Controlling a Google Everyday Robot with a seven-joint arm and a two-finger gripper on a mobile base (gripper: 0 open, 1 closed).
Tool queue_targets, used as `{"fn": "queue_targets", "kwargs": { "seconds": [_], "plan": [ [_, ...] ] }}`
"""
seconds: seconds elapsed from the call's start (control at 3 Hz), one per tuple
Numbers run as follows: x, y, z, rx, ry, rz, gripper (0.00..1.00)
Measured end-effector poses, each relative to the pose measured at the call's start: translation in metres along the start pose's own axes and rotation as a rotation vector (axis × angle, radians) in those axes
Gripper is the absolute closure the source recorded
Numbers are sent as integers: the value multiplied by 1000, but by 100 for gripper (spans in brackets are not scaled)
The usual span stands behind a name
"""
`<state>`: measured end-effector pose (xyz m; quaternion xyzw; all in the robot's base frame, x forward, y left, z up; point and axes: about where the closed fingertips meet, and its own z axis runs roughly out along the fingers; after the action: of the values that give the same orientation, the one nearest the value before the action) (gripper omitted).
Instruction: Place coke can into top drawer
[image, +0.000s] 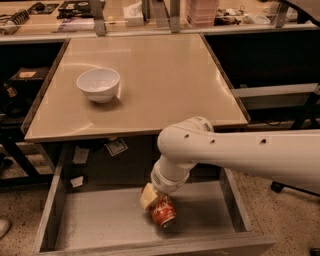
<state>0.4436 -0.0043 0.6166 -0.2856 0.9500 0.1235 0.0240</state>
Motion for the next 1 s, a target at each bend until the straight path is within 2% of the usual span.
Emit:
{"fn": "queue_targets", "kwargs": {
  "seconds": [0.67, 1.0],
  "plan": [
    [-10, -8, 20, -34, -21, 1, 100],
    [-10, -8, 20, -35, -21, 1, 81]
  ]
}}
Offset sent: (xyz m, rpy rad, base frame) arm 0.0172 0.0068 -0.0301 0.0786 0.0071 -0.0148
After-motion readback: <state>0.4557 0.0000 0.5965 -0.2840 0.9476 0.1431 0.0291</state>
